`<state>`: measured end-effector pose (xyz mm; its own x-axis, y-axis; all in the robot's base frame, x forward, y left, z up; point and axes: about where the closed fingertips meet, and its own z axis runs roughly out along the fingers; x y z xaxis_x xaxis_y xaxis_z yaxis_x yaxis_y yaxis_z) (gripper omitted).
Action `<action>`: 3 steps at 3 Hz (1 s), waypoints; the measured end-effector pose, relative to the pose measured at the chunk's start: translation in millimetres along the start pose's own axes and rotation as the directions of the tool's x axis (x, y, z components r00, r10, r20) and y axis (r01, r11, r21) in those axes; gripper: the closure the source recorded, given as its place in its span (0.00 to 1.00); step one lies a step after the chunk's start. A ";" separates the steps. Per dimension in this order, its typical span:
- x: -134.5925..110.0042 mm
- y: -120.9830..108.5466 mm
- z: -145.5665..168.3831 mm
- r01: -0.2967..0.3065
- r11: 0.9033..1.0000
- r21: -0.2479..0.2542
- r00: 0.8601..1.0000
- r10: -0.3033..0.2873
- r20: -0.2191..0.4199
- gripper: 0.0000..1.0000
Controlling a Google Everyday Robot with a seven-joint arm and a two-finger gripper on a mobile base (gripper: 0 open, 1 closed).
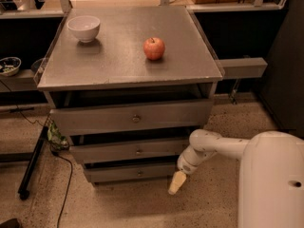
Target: Open bottom drawer
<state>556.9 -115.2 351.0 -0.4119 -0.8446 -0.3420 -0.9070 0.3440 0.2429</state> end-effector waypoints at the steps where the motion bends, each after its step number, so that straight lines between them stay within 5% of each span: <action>1: 0.4 -4.7 4.2 -0.008 1.000 0.004 1.000 0.008 0.003 0.00; 2: 7.1 -6.9 18.7 -0.032 0.999 0.007 0.999 0.032 -0.005 0.00; 3: 20.7 -21.3 39.2 -0.085 0.996 0.024 0.995 0.084 0.051 0.00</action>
Offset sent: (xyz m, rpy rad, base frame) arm 0.0026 -0.0038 -0.0364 -0.0254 0.0140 -0.0583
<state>564.2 -123.9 303.2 -0.4904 -0.7906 -0.3667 -0.8705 0.4244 0.2491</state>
